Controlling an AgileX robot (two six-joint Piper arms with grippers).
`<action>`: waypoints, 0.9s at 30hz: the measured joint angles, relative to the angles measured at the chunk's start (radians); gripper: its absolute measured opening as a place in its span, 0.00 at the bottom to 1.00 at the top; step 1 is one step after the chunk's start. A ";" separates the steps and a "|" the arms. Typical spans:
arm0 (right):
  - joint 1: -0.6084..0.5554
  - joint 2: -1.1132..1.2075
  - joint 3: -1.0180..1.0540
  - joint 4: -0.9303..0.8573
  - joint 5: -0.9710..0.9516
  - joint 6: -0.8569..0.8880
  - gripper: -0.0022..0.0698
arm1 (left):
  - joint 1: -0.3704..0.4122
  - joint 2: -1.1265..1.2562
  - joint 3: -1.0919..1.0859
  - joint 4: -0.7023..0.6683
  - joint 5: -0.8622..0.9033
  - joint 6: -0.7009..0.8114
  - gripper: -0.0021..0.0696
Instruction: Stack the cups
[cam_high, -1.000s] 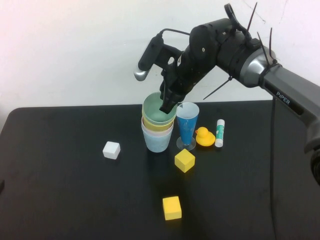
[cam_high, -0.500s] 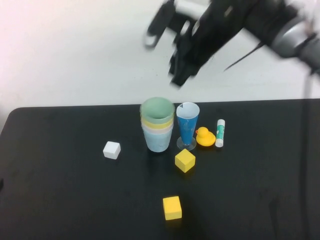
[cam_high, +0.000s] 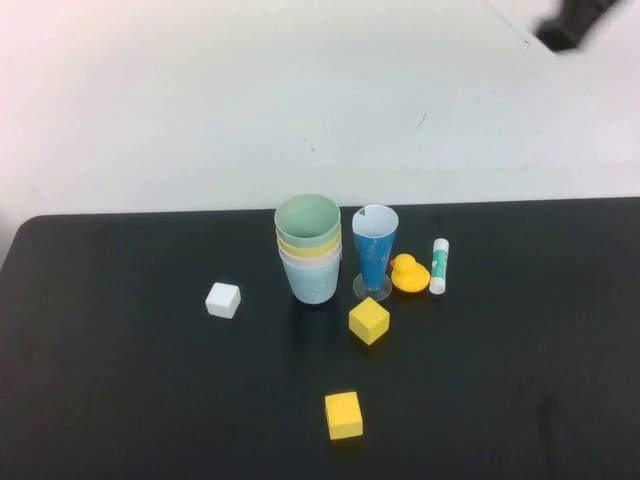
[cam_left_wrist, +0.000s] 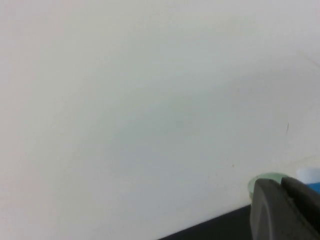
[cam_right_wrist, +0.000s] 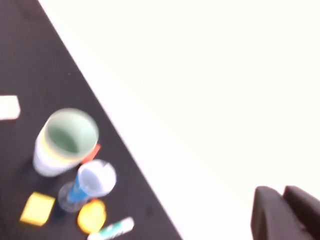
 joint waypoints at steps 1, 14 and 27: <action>0.000 -0.033 0.041 0.005 0.002 0.002 0.06 | 0.000 -0.015 0.004 0.000 0.000 -0.004 0.03; 0.000 -0.412 0.684 0.002 -0.180 0.088 0.03 | 0.000 -0.047 0.064 0.017 -0.056 -0.076 0.03; 0.000 -0.779 1.393 -0.002 -0.497 0.223 0.03 | 0.000 -0.047 0.096 0.136 -0.034 -0.076 0.03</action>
